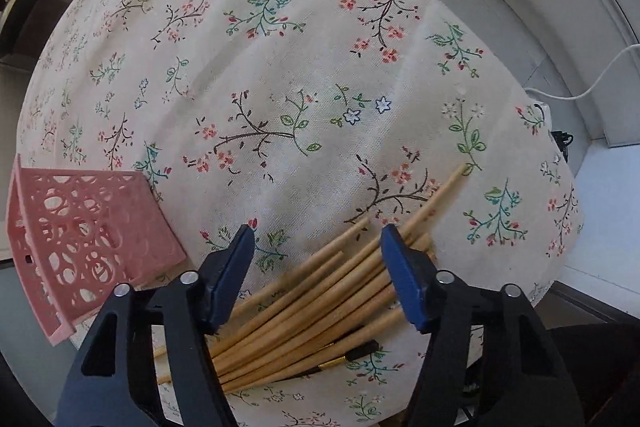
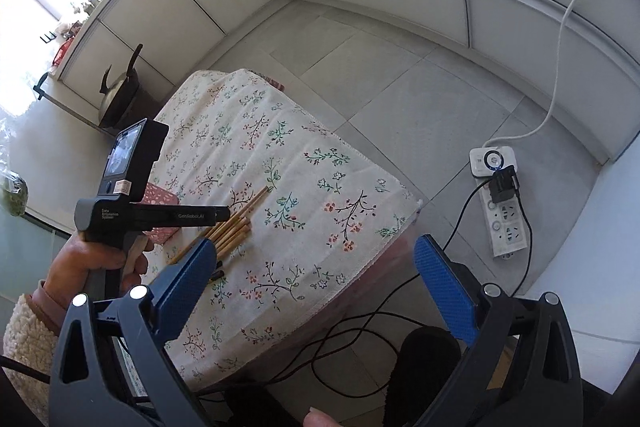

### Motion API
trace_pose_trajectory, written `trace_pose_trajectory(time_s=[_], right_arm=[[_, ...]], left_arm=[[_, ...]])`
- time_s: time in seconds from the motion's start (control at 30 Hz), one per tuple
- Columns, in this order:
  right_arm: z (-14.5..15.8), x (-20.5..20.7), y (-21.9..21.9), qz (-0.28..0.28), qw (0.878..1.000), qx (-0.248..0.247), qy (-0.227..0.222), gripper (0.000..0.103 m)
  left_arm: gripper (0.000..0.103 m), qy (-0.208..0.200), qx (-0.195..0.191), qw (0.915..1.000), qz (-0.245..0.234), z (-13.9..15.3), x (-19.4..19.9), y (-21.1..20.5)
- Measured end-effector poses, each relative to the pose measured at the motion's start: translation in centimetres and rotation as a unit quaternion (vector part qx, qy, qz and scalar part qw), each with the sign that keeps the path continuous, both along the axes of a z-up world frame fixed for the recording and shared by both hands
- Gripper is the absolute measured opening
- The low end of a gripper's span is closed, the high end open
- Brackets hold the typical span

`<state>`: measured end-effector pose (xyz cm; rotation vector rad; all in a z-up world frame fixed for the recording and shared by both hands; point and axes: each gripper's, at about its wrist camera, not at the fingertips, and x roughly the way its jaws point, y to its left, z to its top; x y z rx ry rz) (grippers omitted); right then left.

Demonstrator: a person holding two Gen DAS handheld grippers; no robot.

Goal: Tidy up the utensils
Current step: 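Lower the left tool onto the chopstick bundle and close on one chopstick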

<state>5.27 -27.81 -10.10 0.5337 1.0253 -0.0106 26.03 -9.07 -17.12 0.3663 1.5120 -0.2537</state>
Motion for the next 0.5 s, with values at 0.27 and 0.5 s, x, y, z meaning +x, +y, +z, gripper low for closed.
trace_pose_trajectory(time_s=[0.27, 0.5], right_arm=[[-0.9, 0.8, 0.4, 0.004, 1.0, -0.003, 0.021, 0.096], [-1.8, 1.1, 0.2, -0.007, 0.999, -0.009, 0.043, 0.096]], left_arm=[[0.028, -0.001, -0.009, 0.9997, -0.024, -0.5, 1.0, -0.2], [0.019, -0.014, -0.042, 0.9988, -0.02, 0.2, 0.2, 1.1]])
